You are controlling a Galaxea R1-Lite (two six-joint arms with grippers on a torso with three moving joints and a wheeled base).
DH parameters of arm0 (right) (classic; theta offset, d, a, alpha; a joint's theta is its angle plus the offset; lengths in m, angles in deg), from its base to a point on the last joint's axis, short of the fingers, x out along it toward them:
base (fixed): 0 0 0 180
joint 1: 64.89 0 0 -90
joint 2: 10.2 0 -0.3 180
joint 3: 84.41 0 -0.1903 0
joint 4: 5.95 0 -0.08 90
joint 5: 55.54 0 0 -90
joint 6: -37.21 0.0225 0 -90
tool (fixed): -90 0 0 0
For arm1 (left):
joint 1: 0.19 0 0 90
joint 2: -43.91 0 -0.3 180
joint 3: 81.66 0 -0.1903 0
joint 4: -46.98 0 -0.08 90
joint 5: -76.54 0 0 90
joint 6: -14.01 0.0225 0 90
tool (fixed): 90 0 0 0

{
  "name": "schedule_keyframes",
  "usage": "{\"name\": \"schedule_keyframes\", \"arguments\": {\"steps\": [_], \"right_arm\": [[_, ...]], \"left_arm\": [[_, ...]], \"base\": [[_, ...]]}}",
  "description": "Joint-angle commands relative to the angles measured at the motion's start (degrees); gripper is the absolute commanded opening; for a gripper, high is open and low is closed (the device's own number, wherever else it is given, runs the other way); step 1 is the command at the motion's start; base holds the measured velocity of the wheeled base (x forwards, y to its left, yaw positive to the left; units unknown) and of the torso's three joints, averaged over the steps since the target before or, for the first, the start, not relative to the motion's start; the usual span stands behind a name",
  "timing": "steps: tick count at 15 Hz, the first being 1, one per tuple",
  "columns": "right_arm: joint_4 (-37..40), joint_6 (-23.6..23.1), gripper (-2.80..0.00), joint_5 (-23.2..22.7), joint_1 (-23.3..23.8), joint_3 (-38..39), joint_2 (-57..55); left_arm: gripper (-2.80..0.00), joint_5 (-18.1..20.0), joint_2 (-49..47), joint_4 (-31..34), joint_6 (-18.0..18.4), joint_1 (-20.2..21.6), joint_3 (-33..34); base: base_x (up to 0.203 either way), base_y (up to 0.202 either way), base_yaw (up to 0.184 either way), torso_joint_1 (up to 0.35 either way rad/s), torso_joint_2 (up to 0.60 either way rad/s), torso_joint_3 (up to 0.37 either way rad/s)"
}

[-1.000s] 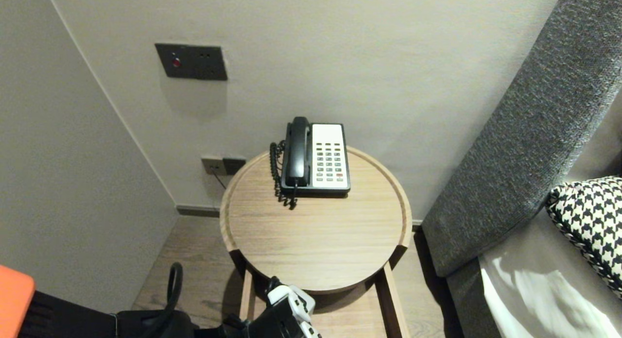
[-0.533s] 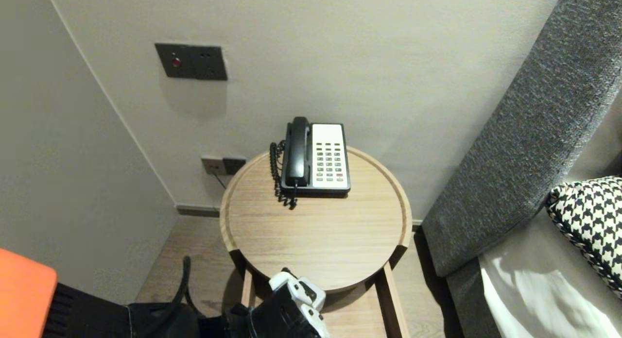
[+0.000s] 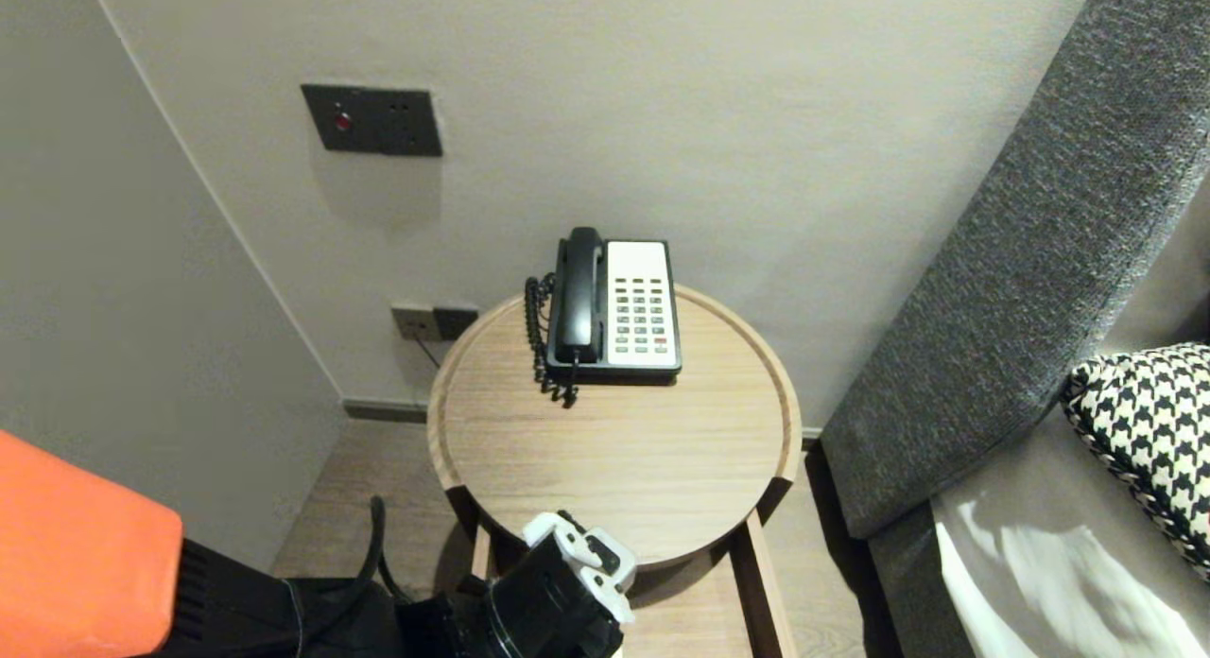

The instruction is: Put the remote controls on the table in the drawer one by one

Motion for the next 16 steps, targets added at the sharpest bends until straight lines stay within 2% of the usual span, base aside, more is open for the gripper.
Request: {"name": "schedule_keyframes", "arguments": {"steps": [1,6,11,16], "right_arm": [[-0.09,0.02,-2.8,0.0,0.0,2.29,-0.05],[-0.06,-0.03,-2.8,0.0,0.0,2.29,0.02],[-0.08,0.02,-2.8,0.0,0.0,2.29,0.02],[-0.05,-0.06,-2.8,0.0,0.0,2.29,-0.06]], "left_arm": [[-2.8,0.42,-0.97,-0.05,-0.08,0.17,0.4],[-2.8,2.72,-1.91,0.26,0.15,0.85,0.82],[-2.8,4.03,-2.26,0.53,2.53,1.2,2.73],[-2.8,4.04,-4.32,-0.05,2.53,1.29,2.84]], "base": [[0.0,0.0,0.0,0.0,0.0,0.0],[0.0,0.0,0.0,0.0,0.0,0.0],[0.0,0.0,0.0,0.0,0.0,0.0],[0.0,0.0,0.0,0.0,0.0,0.0]]}}
